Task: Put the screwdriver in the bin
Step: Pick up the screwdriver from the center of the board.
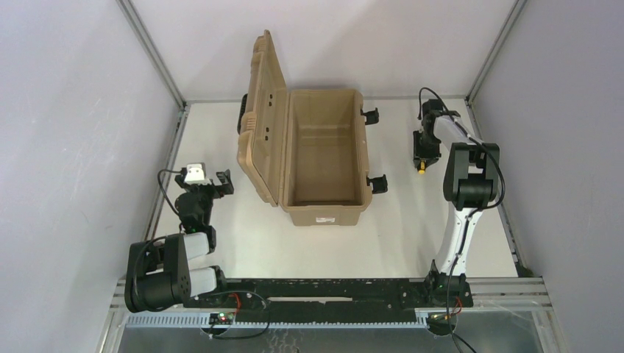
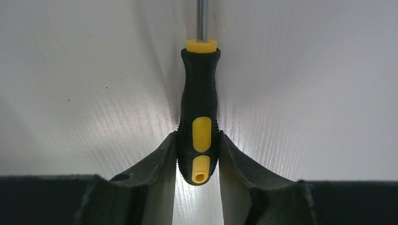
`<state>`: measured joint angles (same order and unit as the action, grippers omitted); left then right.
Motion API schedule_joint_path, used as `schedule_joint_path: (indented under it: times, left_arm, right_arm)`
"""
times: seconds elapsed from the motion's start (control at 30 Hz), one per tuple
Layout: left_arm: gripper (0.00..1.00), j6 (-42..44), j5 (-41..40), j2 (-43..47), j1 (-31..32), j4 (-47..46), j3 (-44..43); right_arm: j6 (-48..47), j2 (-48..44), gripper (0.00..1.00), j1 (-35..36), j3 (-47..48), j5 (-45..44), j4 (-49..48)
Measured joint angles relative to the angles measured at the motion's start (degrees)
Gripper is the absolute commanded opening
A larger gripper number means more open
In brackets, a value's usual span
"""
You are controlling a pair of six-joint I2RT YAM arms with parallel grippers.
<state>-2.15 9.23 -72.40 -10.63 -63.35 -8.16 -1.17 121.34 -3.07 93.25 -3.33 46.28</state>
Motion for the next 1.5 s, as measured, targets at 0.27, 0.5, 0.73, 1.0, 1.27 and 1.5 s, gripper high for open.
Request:
schedule_joint_path:
  times: [0.27, 0.5, 0.73, 1.0, 1.27, 1.5]
  left_arm:
    - [1.00, 0.00, 0.00, 0.02, 0.00, 0.00, 0.00]
    - [1.00, 0.00, 0.00, 0.02, 0.00, 0.00, 0.00]
    - [1.00, 0.00, 0.00, 0.00, 0.00, 0.00, 0.00]
    - [1.00, 0.00, 0.00, 0.00, 0.00, 0.00, 0.00]
    - [1.00, 0.00, 0.00, 0.00, 0.00, -0.02, 0.00]
    - [1.00, 0.00, 0.00, 0.02, 0.00, 0.00, 0.00]
  right_arm:
    - [-0.02, 0.00, 0.00, -0.13, 5.20, -0.44, 2.58]
    - [-0.02, 0.00, 0.00, -0.24, 10.56, -1.11, 5.73]
    - [0.11, 0.00, 0.00, -0.24, 19.50, -1.62, 10.40]
    - [1.31, -0.81, 0.00, -0.20, 30.88, -2.34, 15.30]
    - [3.34, -4.76, 0.00, 1.27, 36.59, -3.19, 19.39]
    - [5.51, -8.92, 0.00, 5.55, 41.99, -5.33, 20.92]
